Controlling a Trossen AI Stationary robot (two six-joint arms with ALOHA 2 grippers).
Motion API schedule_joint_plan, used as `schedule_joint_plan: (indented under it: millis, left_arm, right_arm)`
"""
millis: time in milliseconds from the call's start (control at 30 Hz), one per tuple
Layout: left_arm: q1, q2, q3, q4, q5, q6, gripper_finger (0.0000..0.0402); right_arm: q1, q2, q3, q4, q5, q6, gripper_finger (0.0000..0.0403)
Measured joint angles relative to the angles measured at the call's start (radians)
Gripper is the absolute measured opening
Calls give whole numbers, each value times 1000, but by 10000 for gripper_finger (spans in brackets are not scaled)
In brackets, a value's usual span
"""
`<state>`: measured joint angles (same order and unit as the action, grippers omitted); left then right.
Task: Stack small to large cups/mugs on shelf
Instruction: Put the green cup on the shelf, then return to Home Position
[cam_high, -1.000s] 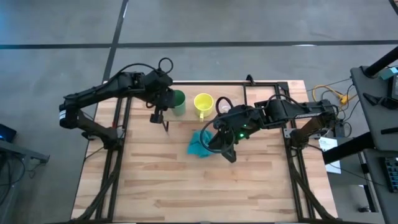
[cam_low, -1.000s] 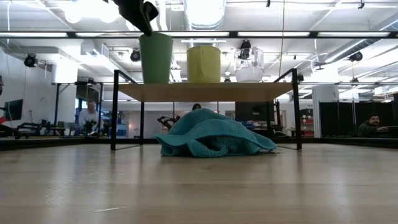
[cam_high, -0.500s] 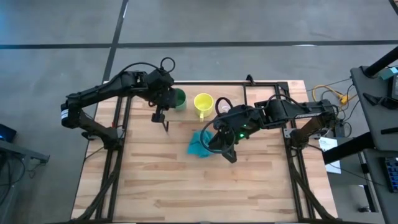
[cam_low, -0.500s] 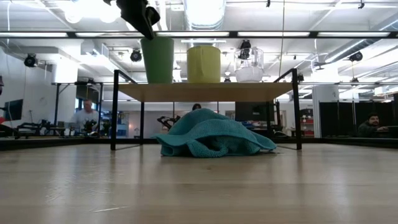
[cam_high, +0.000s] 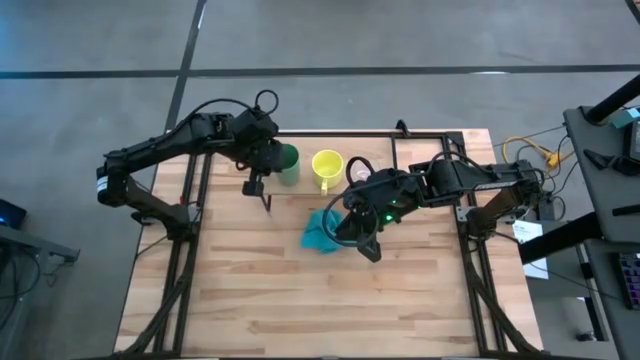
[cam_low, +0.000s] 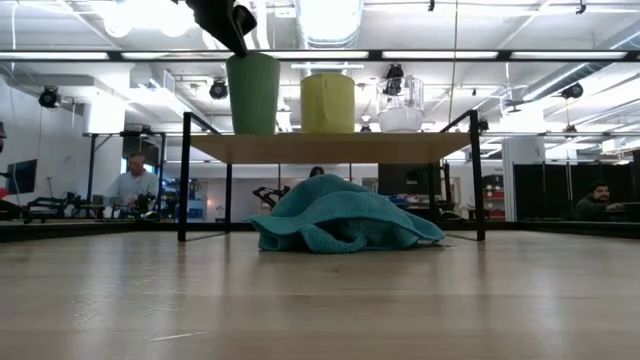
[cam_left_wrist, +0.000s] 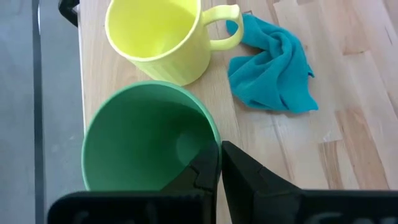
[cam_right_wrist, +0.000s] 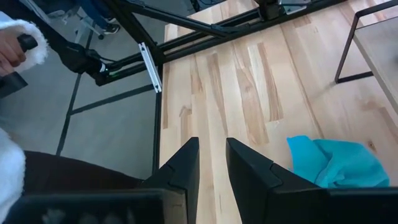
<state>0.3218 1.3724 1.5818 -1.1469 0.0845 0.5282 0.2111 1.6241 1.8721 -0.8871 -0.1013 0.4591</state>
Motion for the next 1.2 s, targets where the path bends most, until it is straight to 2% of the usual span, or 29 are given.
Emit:
schedule_joint_plan:
  millis: [667,933,1200]
  left_arm:
    - [0,0,2,-8,-1,-25,0]
    - [0,-1,2,-15,-5,-26,41]
    - [-1,-6,2,-14,-15,-30,46]
  right_arm:
    - [0,0,0,0,0,0,75]
    - [0,0,0,0,0,0,75]
    - [0,1,0,0,0,0,75]
